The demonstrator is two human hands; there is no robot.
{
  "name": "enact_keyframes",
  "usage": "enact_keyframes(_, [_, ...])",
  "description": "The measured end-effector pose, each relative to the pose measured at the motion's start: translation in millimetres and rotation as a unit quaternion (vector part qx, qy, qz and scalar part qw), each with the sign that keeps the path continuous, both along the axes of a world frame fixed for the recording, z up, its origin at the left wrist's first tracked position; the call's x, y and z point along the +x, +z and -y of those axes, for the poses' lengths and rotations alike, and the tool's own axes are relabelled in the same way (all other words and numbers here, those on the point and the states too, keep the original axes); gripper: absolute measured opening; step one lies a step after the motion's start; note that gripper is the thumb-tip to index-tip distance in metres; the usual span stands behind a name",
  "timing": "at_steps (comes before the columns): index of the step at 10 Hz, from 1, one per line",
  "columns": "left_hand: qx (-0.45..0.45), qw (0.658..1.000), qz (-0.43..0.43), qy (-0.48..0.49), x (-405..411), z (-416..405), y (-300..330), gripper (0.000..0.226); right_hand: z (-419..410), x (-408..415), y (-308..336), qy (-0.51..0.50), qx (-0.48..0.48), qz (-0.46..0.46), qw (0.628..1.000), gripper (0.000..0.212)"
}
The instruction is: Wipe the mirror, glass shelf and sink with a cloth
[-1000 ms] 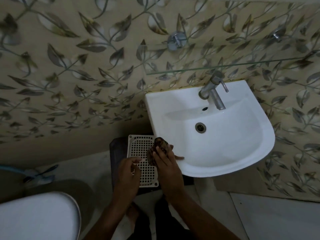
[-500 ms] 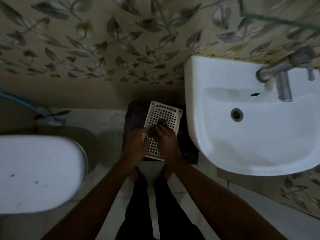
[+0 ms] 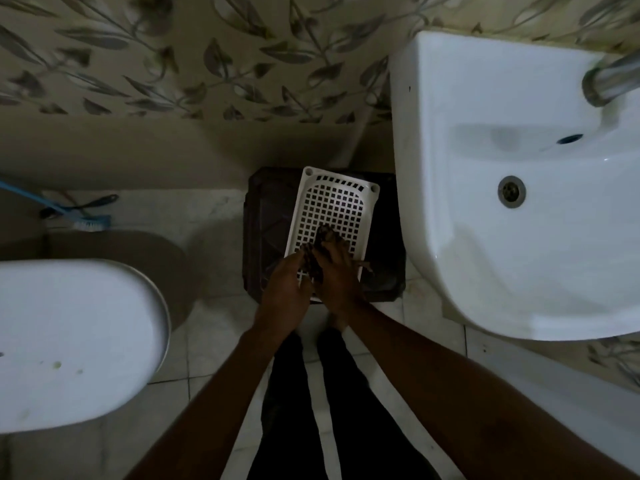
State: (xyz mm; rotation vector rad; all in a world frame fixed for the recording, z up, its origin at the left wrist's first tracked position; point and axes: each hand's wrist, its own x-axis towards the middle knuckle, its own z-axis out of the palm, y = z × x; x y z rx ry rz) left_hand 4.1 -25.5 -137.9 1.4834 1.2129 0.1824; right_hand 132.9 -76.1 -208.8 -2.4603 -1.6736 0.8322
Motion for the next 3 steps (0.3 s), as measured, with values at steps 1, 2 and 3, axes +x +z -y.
enact_keyframes(1, [0.019, 1.0, 0.01, -0.015, 1.2, -2.9, 4.4, 0.041, -1.4, -2.7, 1.2, 0.014, -0.018, 0.005, 1.0, 0.06])
enact_keyframes(2, [0.018, 0.999, 0.015, -0.023, 4.8, -18.4, 26.0, 0.046, -28.0, -1.7, 50.5, -0.016, 0.008, -0.046, 0.999, 0.043])
enact_keyframes(3, [0.095, 0.993, 0.071, 0.01, 12.7, -31.0, 65.6, 0.048, -55.9, 0.8, 127.5, -0.092, 0.13, -0.032, 0.987, 0.042])
